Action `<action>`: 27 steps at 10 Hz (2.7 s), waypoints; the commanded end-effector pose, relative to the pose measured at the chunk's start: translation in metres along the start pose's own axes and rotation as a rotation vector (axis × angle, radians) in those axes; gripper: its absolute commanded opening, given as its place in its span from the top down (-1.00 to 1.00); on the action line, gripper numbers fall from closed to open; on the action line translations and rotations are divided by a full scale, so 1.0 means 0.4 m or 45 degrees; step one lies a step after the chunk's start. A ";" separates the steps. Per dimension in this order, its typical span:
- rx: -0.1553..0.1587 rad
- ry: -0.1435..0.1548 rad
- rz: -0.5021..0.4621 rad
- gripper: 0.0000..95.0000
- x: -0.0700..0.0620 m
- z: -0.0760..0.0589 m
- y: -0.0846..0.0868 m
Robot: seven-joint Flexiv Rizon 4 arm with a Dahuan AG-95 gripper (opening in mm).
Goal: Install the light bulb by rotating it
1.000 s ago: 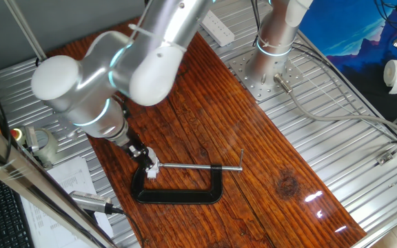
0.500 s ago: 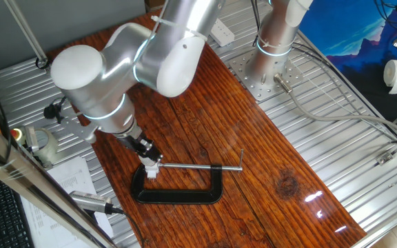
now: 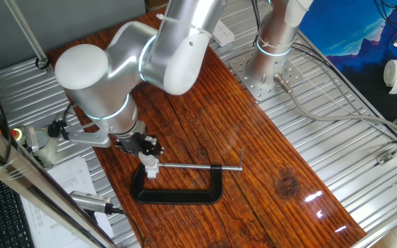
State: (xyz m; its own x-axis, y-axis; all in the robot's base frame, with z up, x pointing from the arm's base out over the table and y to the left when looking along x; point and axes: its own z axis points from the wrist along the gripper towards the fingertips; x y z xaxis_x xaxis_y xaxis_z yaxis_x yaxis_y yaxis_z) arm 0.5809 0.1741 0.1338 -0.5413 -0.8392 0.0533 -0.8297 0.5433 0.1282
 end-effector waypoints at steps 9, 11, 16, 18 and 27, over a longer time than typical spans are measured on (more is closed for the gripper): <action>0.043 -0.001 -0.549 -0.60 0.025 0.064 -0.023; 0.041 0.003 -0.544 -0.20 0.025 0.065 -0.023; 0.037 -0.007 -0.481 0.60 0.024 0.066 -0.021; 0.024 -0.002 -0.452 1.00 0.023 0.066 -0.020; 0.038 -0.006 -0.008 1.00 0.022 0.065 -0.019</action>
State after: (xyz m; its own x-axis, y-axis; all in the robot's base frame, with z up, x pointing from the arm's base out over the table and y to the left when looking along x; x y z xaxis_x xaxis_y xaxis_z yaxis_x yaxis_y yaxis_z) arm 0.5787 0.1636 0.1075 -0.4533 -0.8907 0.0340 -0.8848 0.4543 0.1037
